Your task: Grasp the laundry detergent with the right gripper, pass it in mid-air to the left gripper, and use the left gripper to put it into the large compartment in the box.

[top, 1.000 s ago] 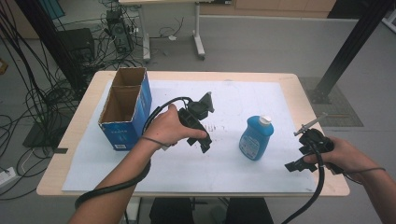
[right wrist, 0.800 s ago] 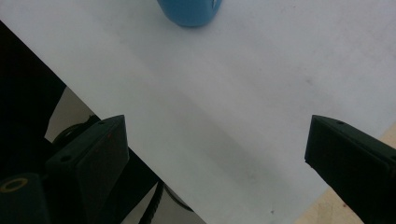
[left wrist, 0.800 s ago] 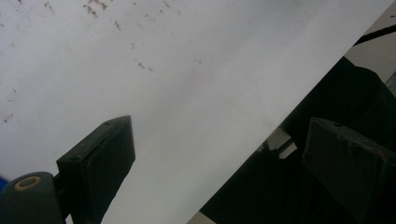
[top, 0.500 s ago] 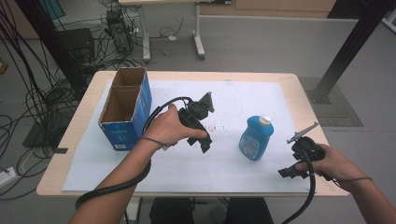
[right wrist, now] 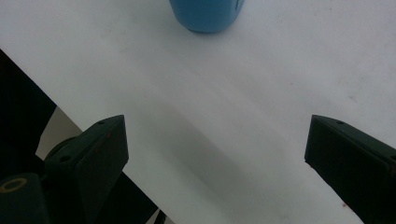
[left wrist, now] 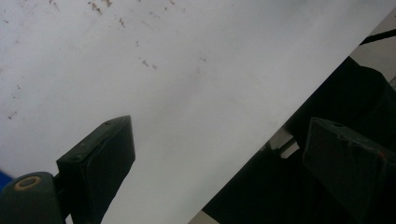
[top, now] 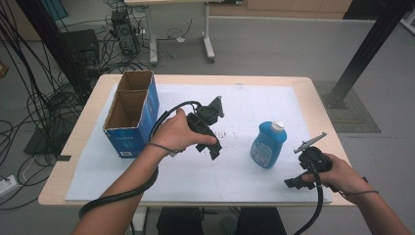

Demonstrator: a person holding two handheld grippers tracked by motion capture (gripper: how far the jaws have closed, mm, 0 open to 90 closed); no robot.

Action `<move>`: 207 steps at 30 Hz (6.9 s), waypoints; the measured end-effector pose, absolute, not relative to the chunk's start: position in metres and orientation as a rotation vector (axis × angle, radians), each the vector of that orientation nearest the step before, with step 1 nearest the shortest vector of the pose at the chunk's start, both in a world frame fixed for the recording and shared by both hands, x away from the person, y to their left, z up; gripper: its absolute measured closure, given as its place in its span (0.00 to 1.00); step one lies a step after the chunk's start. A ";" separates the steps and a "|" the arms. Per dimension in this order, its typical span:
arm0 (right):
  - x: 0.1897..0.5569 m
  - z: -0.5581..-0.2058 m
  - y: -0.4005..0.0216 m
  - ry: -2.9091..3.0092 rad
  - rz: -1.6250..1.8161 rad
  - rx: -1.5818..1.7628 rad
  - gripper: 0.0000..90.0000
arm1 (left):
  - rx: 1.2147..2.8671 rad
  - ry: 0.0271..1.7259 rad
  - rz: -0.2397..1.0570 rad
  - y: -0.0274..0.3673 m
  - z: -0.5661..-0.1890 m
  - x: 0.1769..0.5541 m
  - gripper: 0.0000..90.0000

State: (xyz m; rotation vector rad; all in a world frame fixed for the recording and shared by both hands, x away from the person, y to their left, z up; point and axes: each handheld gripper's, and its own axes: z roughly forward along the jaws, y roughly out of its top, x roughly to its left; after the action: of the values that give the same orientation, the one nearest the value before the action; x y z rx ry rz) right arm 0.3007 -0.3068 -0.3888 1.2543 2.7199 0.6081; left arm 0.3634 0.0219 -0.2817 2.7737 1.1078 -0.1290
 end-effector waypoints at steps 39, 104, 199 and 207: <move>0.305 -0.409 -0.283 2.678 0.762 1.189 0.06 | 2.776 1.106 -0.124 0.020 -0.281 0.365 0.10; 0.303 -0.437 -0.284 2.233 1.327 1.117 0.04 | 2.752 1.116 -0.129 0.021 -0.280 0.365 0.10; 0.326 -0.460 -0.265 2.025 1.503 1.112 0.04 | 2.723 1.114 -0.135 0.028 -0.275 0.366 0.10; 0.325 -0.459 -0.266 2.023 1.504 1.114 0.04 | 2.731 1.108 -0.130 0.026 -0.276 0.365 0.10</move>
State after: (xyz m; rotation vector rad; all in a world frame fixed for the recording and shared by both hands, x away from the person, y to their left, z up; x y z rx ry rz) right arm 0.3254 -0.2665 -0.4591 1.1144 2.0232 1.5037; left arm 0.3646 0.0263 -0.2755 2.7311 1.1081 -0.1301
